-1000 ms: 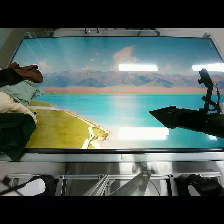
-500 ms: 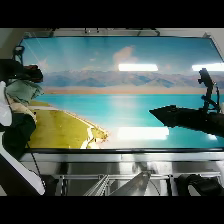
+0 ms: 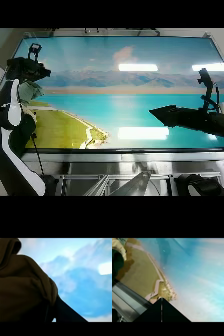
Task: Fold the shirts.
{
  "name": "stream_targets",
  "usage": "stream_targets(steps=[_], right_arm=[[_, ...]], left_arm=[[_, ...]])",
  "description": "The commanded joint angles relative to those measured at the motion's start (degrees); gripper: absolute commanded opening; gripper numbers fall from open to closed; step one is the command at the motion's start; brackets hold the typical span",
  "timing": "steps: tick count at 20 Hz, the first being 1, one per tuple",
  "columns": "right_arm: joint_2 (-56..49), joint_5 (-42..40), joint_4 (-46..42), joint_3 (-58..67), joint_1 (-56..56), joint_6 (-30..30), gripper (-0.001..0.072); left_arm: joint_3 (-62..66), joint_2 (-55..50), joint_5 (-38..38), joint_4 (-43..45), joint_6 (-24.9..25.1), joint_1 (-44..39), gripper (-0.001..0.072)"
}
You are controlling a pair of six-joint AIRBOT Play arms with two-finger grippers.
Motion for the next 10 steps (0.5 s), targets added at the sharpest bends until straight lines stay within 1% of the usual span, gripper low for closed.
stream_targets(steps=[1, 3, 4, 5, 6, 9, 10], right_arm=[[-0.04, 0.02, 0.00, -0.02, 0.07, 0.00, 0.0018], [-0.04, 0.02, -0.02, -0.02, 0.04, -0.02, 0.0018], [-0.04, 0.04, 0.00, -0.02, 0.07, 0.00, 0.0018], [-0.02, 0.04, 0.00, -0.02, 0.07, 0.00, 0.0018], [-0.02, 0.04, 0.00, -0.02, 0.07, 0.00, 0.0018], [-0.02, 0.11, 0.00, -0.02, 0.04, 0.02, 0.0018], [0.00, 0.28, 0.00, -0.02, 0.04, 0.02, 0.0018]], left_arm=[[-1.29, 10.29, 15.78, -26.88, 8.59, -4.87, 0.0018], [-1.38, 16.59, 28.26, -38.49, 9.62, -9.05, 0.0018], [-1.38, 19.08, 32.68, -42.60, 9.57, -11.32, 0.0019], [-1.40, 21.49, 36.02, -44.26, 9.46, -13.97, 0.0018], [-1.40, 23.34, 37.18, -43.43, 7.87, -16.39, 0.0018], [-1.40, 25.57, 38.60, -41.09, -1.42, -22.86, 0.0018], [-1.73, 25.44, 40.19, -40.44, -2.40, -24.79, 0.0018]])
